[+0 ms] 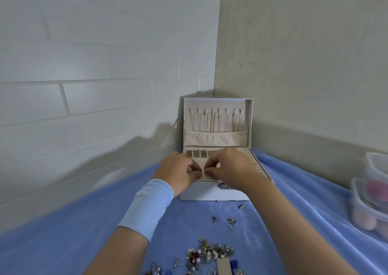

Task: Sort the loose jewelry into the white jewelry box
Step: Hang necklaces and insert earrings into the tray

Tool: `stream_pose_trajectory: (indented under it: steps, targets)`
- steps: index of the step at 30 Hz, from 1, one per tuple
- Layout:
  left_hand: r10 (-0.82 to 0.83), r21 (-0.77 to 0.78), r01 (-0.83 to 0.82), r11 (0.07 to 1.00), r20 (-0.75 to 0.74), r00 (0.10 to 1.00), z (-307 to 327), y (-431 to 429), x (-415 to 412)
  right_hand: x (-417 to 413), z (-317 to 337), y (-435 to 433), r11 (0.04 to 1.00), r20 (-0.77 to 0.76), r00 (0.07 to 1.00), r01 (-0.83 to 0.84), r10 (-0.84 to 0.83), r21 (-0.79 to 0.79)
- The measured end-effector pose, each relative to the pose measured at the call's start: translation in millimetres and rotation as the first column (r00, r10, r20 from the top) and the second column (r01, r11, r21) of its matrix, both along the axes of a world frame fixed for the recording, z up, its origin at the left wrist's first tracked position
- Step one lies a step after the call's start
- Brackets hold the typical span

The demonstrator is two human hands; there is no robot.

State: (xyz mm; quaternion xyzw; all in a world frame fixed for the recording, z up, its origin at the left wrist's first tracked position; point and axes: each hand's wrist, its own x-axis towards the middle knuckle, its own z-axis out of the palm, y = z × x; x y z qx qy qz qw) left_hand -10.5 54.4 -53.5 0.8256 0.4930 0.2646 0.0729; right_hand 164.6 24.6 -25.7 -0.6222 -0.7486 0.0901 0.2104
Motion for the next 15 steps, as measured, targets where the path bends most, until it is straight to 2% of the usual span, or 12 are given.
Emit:
stream_pose_trajectory:
  steps: [3,8,15]
  targets:
    - [-0.002,0.004,0.002,1.000,0.008,1.000,-0.2,-0.1,-0.2,-1.1,3.3,-0.8,0.999,0.056,0.998,-0.017,0.020,-0.042]
    - [0.001,-0.003,-0.001,1.000,0.011,1.000,-1.7,0.7,-0.6,-0.8,3.0,-1.7,0.996,0.059,0.998,-0.015,0.020,-0.084]
    - [-0.031,-0.013,0.033,0.999,0.128,0.991,3.5,-6.8,-3.7,3.1,5.5,-2.8,0.998,-0.047,0.999,0.018,-0.021,-0.053]
